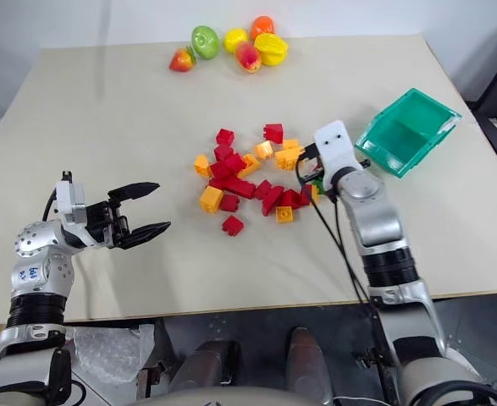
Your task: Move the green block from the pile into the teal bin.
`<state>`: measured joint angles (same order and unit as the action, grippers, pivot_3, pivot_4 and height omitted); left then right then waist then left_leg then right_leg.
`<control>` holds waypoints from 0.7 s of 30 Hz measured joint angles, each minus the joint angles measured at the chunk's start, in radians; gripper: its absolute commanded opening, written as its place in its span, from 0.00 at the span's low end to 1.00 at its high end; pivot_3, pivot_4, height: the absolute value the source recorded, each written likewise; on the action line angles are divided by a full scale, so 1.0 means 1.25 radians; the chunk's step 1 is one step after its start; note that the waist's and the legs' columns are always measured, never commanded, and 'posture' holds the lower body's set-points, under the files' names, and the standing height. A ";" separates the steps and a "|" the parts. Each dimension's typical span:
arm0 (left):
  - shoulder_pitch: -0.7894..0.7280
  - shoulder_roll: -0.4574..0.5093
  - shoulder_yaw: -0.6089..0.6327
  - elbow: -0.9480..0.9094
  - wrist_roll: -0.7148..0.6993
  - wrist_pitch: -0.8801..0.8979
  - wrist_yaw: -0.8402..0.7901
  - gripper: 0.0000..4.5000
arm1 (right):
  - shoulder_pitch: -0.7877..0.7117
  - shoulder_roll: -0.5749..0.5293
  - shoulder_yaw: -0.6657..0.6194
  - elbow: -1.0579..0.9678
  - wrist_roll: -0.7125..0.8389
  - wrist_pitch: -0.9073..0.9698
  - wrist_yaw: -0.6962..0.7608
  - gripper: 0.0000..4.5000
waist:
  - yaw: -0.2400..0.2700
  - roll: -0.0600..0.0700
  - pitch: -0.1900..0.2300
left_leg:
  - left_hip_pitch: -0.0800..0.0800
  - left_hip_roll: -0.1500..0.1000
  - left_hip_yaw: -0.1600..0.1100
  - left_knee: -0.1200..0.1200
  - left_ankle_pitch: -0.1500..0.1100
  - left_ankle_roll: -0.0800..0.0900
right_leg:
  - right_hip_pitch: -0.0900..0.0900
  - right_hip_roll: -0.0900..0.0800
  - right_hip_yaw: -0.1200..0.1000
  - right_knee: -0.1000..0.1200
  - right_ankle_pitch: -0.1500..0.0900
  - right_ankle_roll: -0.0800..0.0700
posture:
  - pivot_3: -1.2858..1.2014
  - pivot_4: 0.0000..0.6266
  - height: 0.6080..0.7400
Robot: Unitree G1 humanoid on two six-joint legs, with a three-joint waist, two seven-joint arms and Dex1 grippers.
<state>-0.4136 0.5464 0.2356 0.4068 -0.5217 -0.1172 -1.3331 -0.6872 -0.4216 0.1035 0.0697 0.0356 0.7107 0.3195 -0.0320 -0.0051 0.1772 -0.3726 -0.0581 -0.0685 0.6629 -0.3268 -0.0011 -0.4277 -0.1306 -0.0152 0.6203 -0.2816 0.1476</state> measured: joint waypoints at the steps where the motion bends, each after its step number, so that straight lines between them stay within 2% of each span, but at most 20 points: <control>1: -0.008 -0.006 -0.002 0.001 0.000 0.000 0.000 1.00 | 0.006 -0.011 0.004 -0.018 0.002 0.010 0.023 0.01 | -0.001 0.000 0.000 | 0.000 0.000 0.000 0.000 0.000 0.000 | 0.000 0.001 0.000 0.000 0.000 0.000 | 0.52 0.24 1.00; 5: -0.014 -0.011 -0.002 0.006 0.000 -0.002 0.000 1.00 | 0.056 -0.072 0.008 -0.074 0.008 0.032 0.093 0.01 | 0.004 0.000 0.000 | 0.000 0.001 0.000 0.000 0.000 0.000 | 0.000 0.000 0.000 0.000 0.000 0.000 | 0.52 0.24 1.00; 9: -0.022 -0.012 -0.002 0.032 0.001 -0.008 -0.001 1.00 | 0.103 -0.121 -0.006 -0.171 0.086 0.099 0.196 0.01 | 0.003 0.000 0.000 | 0.000 0.001 0.000 0.000 0.000 0.000 | 0.000 0.000 0.001 0.000 0.000 0.000 | 0.52 0.24 1.00; 15: -0.048 -0.018 -0.007 0.055 0.002 -0.024 -0.010 1.00 | 0.106 -0.204 -0.115 -0.219 0.187 0.113 0.304 0.01 | 0.008 0.000 0.000 | 0.000 0.001 0.000 0.001 0.000 0.000 | 0.000 -0.001 0.000 -0.001 0.000 0.000 | 0.52 0.24 1.00; 18: -0.056 -0.026 -0.012 0.070 0.005 -0.029 -0.013 1.00 | 0.130 -0.249 -0.158 -0.216 0.240 0.100 0.373 0.14 | 0.011 -0.001 0.001 | -0.001 0.001 0.000 0.000 -0.001 0.001 | 0.000 -0.001 0.000 -0.002 0.000 0.001 | 0.52 0.24 1.00; 21: -0.076 -0.033 -0.016 0.087 0.009 -0.032 -0.020 1.00 | 0.184 -0.383 -0.184 -0.199 0.290 0.057 0.537 0.37 | 0.024 -0.001 0.001 | -0.002 0.000 0.001 0.001 -0.001 0.002 | 0.000 -0.001 0.000 -0.003 0.001 0.001 | 0.52 0.24 1.00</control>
<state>-0.5086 0.5047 0.2150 0.5151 -0.5110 -0.1569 -1.3580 -0.4574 -0.9008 -0.1264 -0.1791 0.3977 0.7825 0.9911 -0.0013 -0.0059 0.1782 -0.3748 -0.0579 -0.0672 0.6640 -0.3283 0.0012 -0.4272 -0.1313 -0.0156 0.6161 -0.2808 0.1492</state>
